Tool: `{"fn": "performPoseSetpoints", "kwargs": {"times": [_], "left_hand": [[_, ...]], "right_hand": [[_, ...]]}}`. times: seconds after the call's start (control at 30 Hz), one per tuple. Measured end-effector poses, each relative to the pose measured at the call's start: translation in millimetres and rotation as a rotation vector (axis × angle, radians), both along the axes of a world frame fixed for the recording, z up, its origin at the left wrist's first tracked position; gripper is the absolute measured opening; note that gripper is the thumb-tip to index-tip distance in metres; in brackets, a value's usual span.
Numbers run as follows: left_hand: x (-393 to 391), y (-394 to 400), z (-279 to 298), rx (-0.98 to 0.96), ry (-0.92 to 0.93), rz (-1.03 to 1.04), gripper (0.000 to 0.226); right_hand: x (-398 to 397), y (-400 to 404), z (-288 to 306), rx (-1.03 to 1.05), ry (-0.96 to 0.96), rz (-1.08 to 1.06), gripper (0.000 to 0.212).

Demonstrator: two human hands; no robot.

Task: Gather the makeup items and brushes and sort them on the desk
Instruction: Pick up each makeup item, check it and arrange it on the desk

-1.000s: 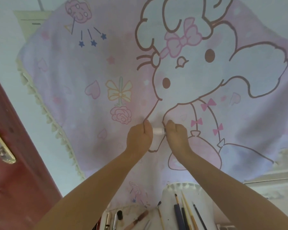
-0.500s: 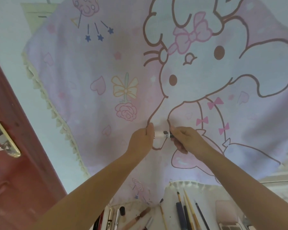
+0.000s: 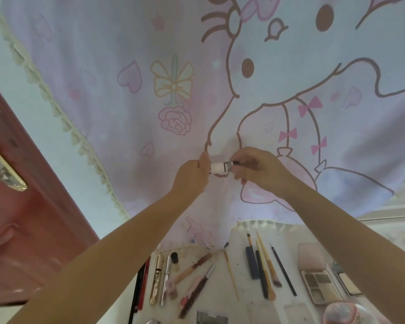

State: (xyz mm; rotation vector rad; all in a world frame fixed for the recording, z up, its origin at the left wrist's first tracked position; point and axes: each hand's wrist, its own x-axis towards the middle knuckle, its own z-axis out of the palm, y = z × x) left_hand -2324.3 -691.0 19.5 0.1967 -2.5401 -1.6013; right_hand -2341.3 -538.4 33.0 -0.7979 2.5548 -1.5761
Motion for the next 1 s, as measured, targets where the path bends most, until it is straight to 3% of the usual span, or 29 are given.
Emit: {"fn": "performPoseSetpoints", "kwargs": {"times": [0.1,0.2,0.27,0.4,0.47,0.53,0.6,0.67,0.8,0.87,0.93,1.0], "left_hand": [[1.7,-1.9,-3.2,0.021,-0.038,-0.002,0.051],[2.9,-1.1,-7.9,0.039,-0.058,-0.017,0.050],[2.6,-0.2,-10.3,0.038,-0.067,-0.023,0.049],[0.3,-0.8,-13.5,0.036,-0.090,-0.011,0.050],[-0.5,-1.4,-14.3,0.071,-0.116,0.003,0.050],[-1.1,-1.0,-15.8,0.099,-0.131,0.008,0.050],[-1.6,0.3,-18.5,0.100,-0.134,-0.001,0.050],[-1.8,1.5,-21.6,0.079,-0.140,-0.014,0.050],[-1.6,1.2,-23.8,0.081,-0.137,-0.022,0.051],[-0.3,0.1,-25.2,0.106,-0.147,-0.019,0.051],[1.1,-0.3,-28.3,0.118,-0.161,-0.023,0.051],[2.5,0.2,-32.1,0.116,-0.172,-0.027,0.051]], "right_hand": [[-0.9,3.2,-9.6,-0.049,0.052,0.005,0.031],[2.2,-2.4,-7.2,-0.050,-0.148,-0.009,0.006],[0.1,-3.8,-8.3,0.030,-0.211,-0.024,0.024],[-3.6,0.6,-15.1,0.015,-0.072,0.001,0.017],[-5.5,4.2,-17.9,-0.025,-0.039,0.026,0.031],[-6.1,4.2,-19.6,-0.039,-0.079,0.023,0.033],[-4.4,1.8,-17.0,-0.015,-0.190,-0.012,0.015],[-3.6,1.3,-17.1,0.053,-0.263,-0.015,0.023],[-1.3,3.4,-22.7,0.038,-0.108,0.007,0.015],[-2.0,4.8,-25.2,0.012,-0.074,0.029,0.034],[-0.4,3.1,-27.7,0.033,-0.139,0.040,0.038],[1.4,0.0,-31.4,0.033,-0.221,0.038,0.026]]}}
